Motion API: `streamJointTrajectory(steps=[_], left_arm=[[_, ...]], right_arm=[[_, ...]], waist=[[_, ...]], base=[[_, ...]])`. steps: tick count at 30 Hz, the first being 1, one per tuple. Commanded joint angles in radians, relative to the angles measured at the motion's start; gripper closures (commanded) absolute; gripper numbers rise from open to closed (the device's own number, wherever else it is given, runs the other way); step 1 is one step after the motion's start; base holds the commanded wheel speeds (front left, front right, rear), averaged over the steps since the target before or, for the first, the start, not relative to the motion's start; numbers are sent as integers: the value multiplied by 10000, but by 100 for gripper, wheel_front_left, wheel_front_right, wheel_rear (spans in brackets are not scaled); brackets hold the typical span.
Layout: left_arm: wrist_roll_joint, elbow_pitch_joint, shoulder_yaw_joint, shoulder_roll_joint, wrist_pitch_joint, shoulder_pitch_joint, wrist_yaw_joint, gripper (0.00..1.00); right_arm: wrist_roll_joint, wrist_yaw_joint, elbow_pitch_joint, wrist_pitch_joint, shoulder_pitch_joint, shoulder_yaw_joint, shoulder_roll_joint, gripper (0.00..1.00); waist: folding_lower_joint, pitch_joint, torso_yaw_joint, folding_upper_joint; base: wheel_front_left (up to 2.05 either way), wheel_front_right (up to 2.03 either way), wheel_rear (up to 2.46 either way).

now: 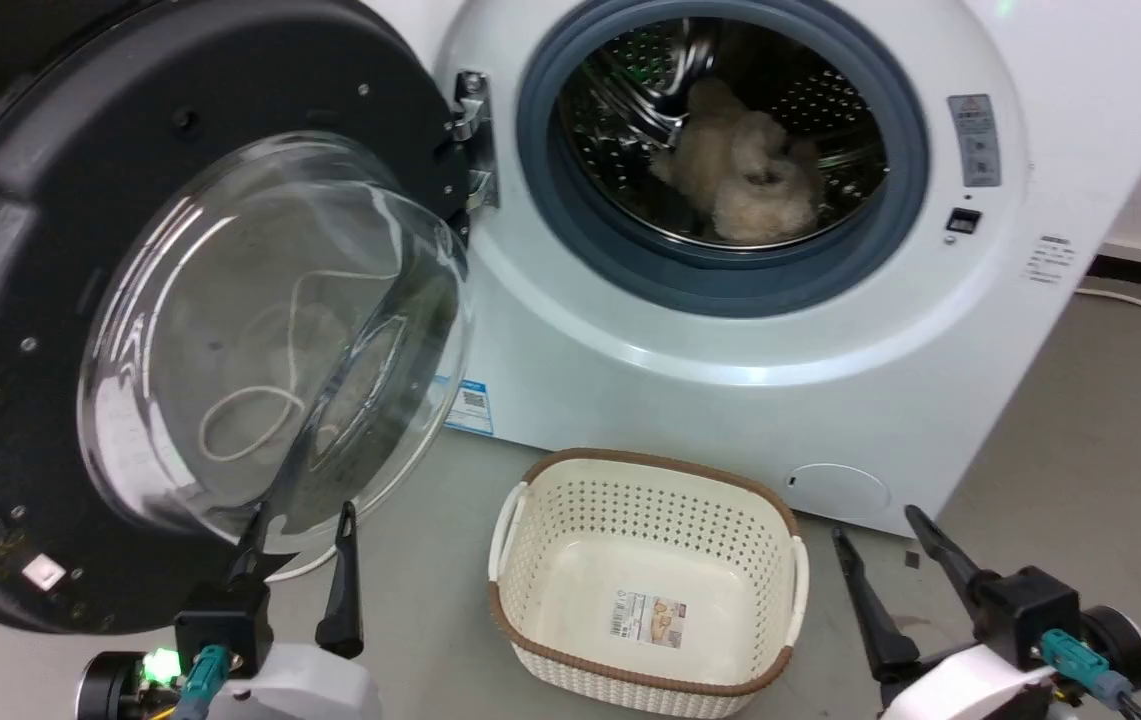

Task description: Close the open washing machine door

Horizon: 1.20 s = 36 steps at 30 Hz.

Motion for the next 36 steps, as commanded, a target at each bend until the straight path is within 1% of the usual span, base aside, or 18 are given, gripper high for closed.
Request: streamJointTrajectory(steps=[1, 14, 32, 33, 36], left_arm=[[-72, -90, 47, 18, -131, 190, 95, 0], [-206, -336, 230, -2, -403, 416, 295, 0], [-320, -493, 343, -10, -779, 715, 544, 0], [-365, -527, 368, -10, -862, 778, 602, 0], [-411, -587, 408, -11, -966, 845, 674, 0]], right_arm=[[41, 2, 93, -130, -176, 144, -45, 0], [212, 3, 503, -402, -577, 881, -184, 0], [318, 4, 881, -778, -725, 1533, -299, 0], [358, 5, 950, -861, -748, 1663, -317, 0], [413, 5, 1058, -965, -807, 1863, -349, 0]], waist=[[0, 23, 122, 0], [0, 54, 689, 0], [0, 54, 1445, 0], [0, 66, 1622, 0], [0, 73, 1837, 0]], base=[[0, 0, 0], [-3, -3, -3], [-1, -1, -1], [0, 0, 0], [0, 0, 0]])
